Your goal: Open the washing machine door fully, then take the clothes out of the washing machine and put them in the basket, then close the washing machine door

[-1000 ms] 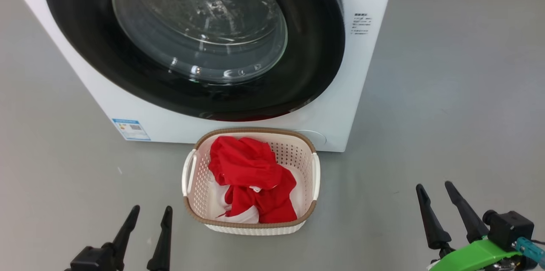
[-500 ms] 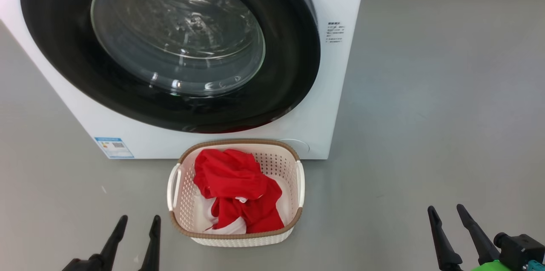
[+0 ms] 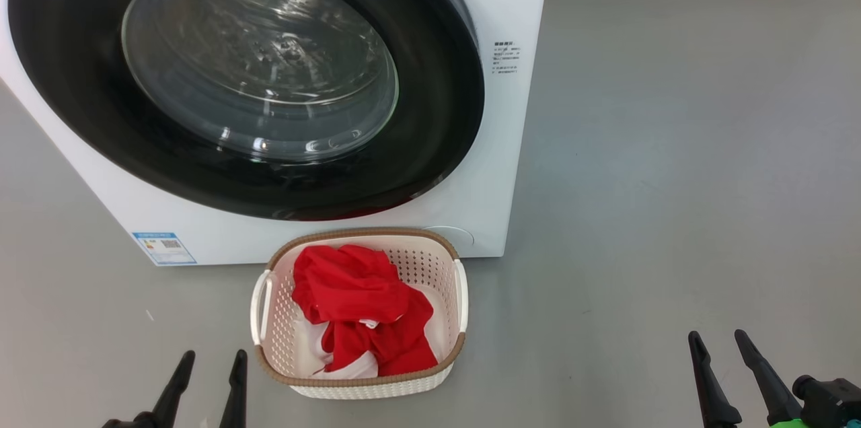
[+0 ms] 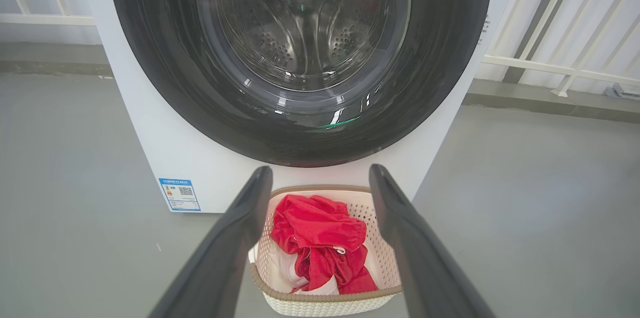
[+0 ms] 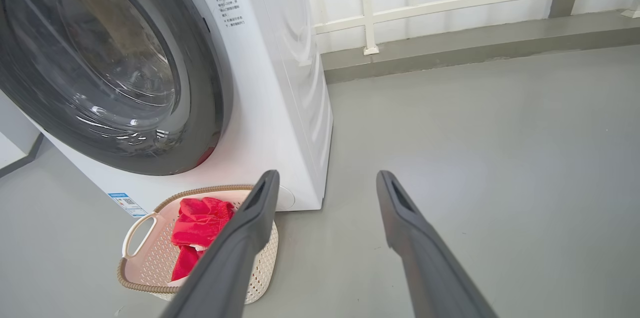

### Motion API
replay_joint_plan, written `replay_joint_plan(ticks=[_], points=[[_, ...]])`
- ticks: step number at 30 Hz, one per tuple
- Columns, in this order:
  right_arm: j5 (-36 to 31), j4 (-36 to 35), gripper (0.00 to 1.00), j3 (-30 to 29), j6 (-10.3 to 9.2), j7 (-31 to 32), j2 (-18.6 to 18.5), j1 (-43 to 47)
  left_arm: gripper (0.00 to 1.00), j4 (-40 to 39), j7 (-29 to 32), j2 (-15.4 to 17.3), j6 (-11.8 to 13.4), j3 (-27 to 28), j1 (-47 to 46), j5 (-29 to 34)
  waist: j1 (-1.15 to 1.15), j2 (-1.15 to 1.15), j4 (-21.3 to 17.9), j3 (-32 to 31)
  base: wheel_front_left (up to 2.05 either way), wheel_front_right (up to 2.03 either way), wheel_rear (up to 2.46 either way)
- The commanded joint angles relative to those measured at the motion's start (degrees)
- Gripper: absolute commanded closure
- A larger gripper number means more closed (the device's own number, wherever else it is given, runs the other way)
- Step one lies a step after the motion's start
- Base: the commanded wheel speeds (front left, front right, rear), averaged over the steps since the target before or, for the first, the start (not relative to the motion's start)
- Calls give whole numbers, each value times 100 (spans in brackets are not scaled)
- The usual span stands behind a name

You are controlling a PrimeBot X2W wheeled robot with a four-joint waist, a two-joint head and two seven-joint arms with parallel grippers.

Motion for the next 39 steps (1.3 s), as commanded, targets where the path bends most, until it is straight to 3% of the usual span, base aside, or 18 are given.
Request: replay_joint_plan(ticks=[1,18,19,30,39], points=[[-60,-150,0,87,-6,-37,-67,10,0,-156,-70,87,-32,230,-89,15,0,0,-2,1,0,0,0],[-79,-151,0,60,-6,-37,-7,-5,0,-215,-70,57,-32,260,-93,39,0,0,7,-2,0,0,0],[-30,-5,100,-63,0,0,82,69,100,-58,0,-10,0,39,0,2,0,0,7,-2,0,0,0],[364,218,100,-67,0,119,201,5,100,180,141,-125,6,22,-27,-434,13,0,-4,-28,0,0,0],[799,202,100,-91,-1,252,212,-93,100,172,270,-141,4,60,-88,-920,0,0,-18,-26,0,0,0]])
